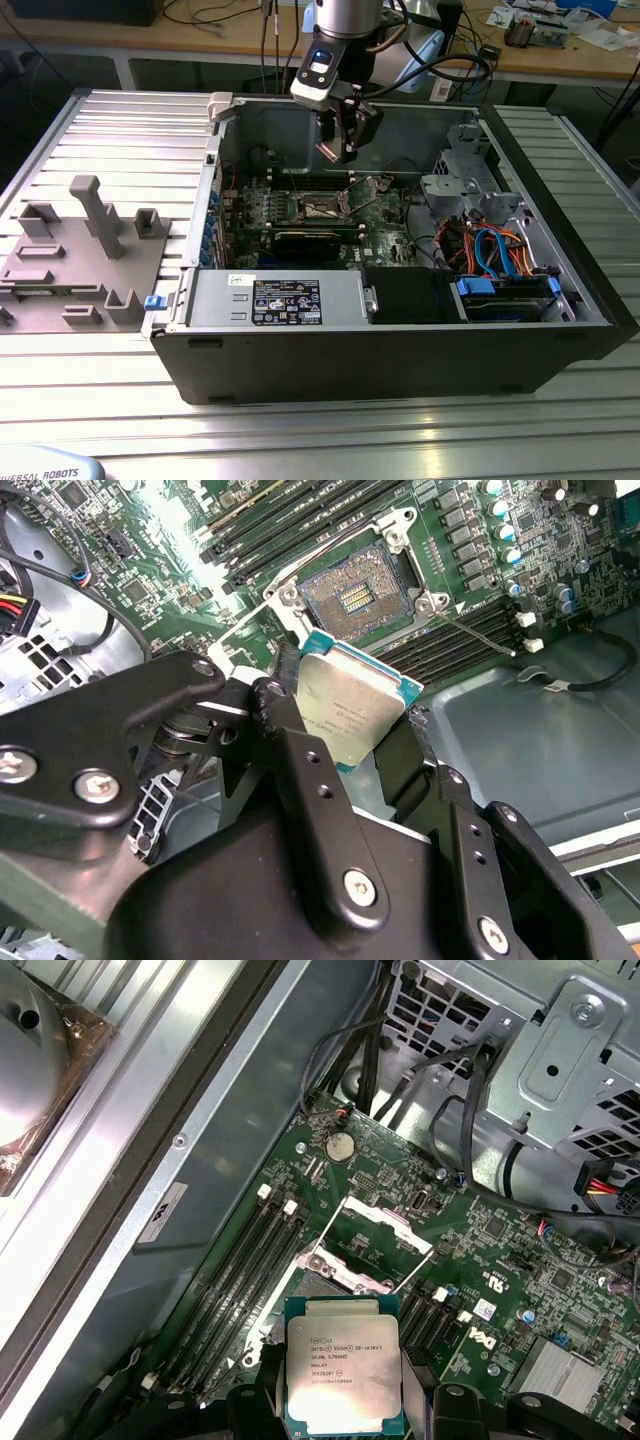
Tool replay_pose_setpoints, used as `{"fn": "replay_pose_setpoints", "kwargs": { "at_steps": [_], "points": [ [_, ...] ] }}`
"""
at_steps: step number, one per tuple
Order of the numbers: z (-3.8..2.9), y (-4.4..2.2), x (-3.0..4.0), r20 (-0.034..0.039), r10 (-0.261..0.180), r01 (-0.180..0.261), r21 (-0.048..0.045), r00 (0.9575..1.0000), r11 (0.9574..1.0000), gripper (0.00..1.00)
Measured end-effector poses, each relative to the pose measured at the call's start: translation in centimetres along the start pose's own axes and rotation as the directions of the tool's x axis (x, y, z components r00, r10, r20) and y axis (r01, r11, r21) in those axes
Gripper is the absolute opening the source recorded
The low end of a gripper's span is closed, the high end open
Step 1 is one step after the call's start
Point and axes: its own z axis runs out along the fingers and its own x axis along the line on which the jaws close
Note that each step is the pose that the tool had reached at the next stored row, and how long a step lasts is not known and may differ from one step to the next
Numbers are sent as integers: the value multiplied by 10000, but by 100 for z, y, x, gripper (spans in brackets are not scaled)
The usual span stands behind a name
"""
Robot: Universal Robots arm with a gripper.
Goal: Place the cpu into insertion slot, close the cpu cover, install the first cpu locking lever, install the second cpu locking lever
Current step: 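Place the cpu into insertion slot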
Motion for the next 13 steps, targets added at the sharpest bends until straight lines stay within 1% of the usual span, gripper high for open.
{"fn": "replay_pose_setpoints", "kwargs": {
  "at_steps": [13],
  "points": [
    [4, 0, 0, 14, 222, -222, -1, 9998, 9998, 54]
  ]
}}
